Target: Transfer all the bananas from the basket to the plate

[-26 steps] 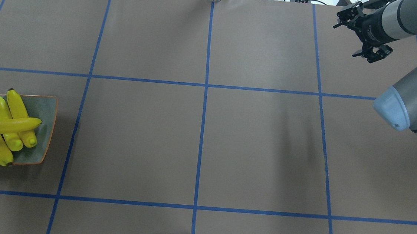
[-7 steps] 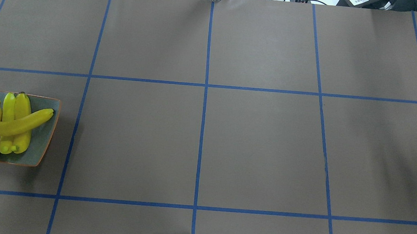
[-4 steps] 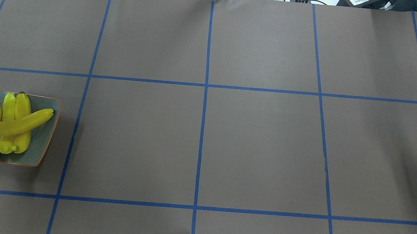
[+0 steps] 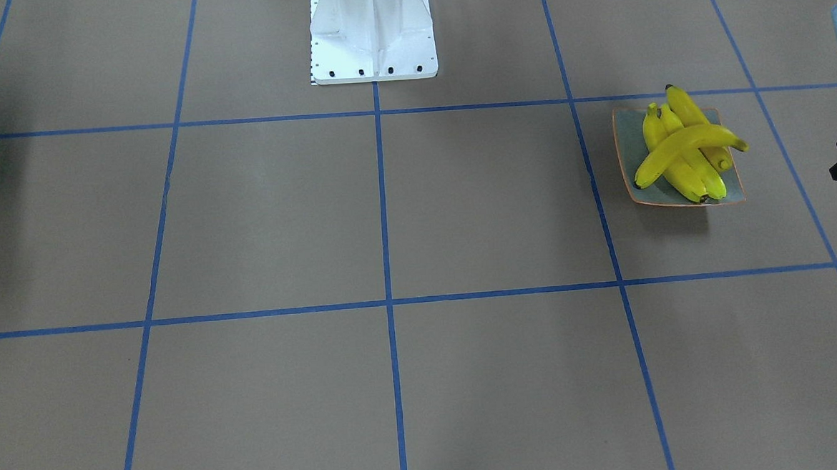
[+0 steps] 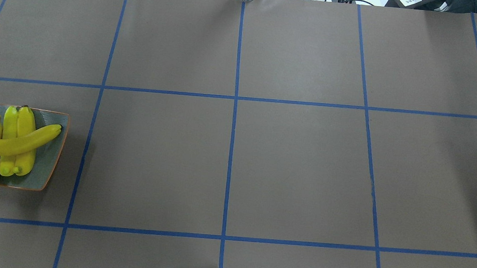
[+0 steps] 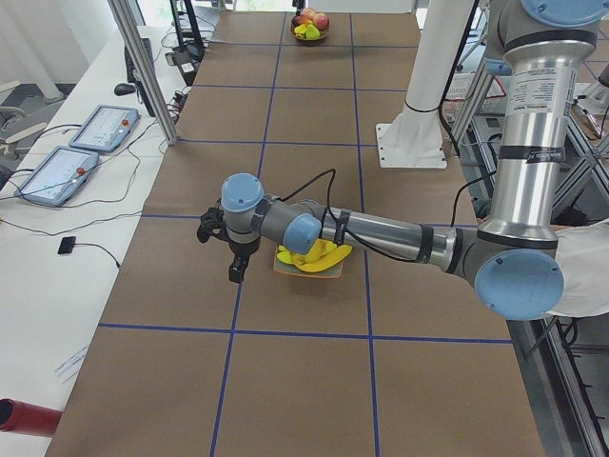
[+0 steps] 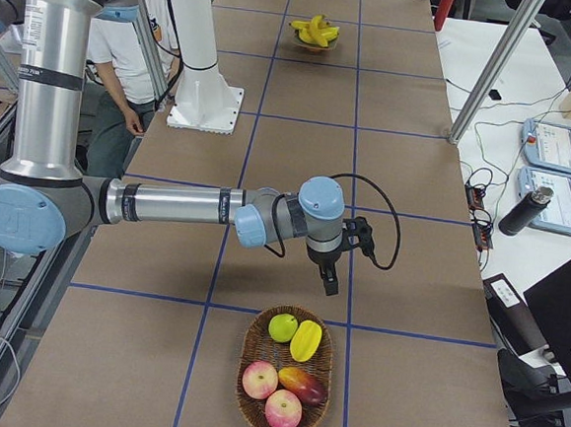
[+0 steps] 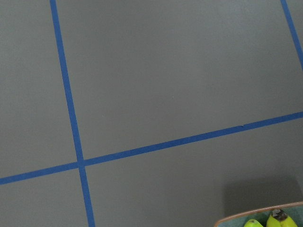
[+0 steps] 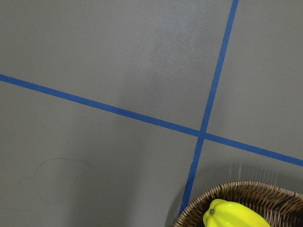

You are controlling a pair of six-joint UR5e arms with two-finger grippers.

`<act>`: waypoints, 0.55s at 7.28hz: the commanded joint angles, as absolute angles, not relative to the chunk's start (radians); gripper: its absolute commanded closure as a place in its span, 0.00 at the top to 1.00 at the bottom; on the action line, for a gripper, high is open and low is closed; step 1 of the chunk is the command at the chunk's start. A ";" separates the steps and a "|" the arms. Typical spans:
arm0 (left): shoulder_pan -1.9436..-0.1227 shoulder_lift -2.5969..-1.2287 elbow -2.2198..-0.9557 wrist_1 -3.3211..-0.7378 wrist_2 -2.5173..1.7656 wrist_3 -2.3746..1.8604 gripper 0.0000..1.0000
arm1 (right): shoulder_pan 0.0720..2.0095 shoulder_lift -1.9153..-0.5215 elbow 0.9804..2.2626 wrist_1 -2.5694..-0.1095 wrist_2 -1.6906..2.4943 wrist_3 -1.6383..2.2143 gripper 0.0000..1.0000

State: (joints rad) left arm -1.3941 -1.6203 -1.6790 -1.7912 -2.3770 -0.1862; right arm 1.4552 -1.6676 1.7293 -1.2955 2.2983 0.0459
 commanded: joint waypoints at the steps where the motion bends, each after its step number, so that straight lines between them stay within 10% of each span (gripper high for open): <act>1: -1.397 -1.620 -1.686 -1.756 -2.422 -0.181 1.00 | 1.456 -1.667 1.729 -1.298 2.309 0.043 1.00; 4: -1.401 -1.609 -1.690 -1.758 -2.418 -0.155 1.00 | 1.456 -1.657 1.727 -1.308 2.364 0.052 1.00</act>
